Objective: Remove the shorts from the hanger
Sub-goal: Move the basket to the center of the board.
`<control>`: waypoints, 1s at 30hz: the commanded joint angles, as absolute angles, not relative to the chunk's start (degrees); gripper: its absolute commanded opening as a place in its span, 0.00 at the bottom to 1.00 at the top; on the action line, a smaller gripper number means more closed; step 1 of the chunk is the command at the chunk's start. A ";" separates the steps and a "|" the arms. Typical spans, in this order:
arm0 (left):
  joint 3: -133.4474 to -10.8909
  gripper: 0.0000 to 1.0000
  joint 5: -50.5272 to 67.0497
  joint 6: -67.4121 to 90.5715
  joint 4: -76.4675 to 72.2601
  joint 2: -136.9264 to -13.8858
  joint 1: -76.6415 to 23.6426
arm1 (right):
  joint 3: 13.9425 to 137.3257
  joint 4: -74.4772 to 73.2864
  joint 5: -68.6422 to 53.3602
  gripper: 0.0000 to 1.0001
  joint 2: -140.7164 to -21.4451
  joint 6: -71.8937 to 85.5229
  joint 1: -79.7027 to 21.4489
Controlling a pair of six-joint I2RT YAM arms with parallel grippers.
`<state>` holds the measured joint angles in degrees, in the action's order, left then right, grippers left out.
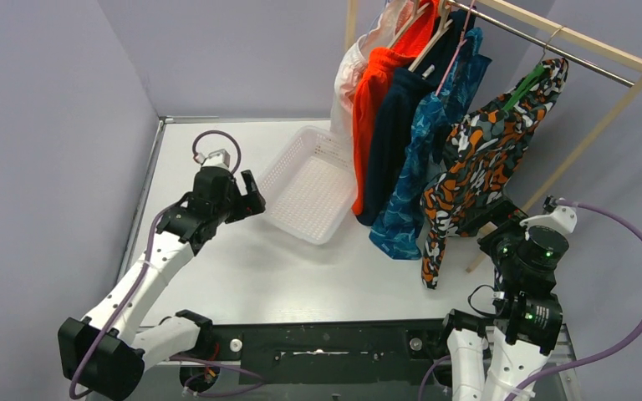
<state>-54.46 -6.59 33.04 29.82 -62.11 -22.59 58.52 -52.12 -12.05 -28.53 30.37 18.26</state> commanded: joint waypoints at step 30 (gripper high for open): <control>-79.35 0.95 -24.49 12.13 45.56 -100.72 -9.18 | 60.39 -51.09 -10.53 0.98 -31.39 29.09 16.61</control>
<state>-83.02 -13.34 10.92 39.62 -108.97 -14.41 59.22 -52.80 -10.87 -30.55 29.58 17.15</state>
